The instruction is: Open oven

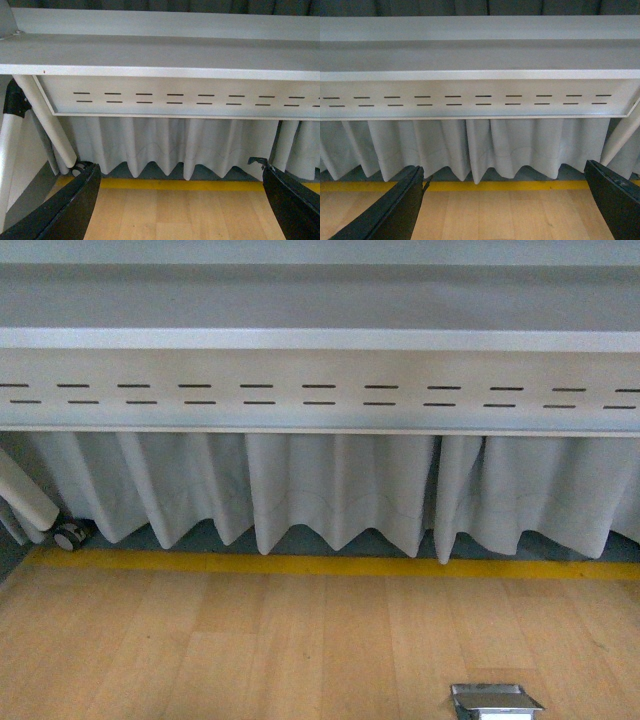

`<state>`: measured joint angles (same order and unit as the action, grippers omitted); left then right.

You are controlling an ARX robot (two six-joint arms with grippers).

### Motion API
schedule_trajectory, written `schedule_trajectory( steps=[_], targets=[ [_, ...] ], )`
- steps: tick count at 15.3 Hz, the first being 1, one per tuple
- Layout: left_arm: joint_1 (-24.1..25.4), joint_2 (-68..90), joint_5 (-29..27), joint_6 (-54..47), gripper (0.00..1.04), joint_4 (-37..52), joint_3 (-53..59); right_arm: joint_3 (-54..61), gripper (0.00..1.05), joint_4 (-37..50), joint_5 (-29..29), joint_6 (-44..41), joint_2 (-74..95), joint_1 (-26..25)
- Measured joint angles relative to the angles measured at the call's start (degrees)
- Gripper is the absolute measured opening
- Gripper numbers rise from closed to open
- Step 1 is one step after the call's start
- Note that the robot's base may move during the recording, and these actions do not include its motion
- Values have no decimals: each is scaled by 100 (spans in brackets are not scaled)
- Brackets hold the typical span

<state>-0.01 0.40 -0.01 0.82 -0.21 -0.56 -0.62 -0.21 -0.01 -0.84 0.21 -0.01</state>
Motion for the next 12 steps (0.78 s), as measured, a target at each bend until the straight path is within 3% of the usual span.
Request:
schedule_trajectory(
  steps=[12],
  targets=[
    [0,0,0,0,98,0,0,0,98,0,0,0,0,0]
  ],
)
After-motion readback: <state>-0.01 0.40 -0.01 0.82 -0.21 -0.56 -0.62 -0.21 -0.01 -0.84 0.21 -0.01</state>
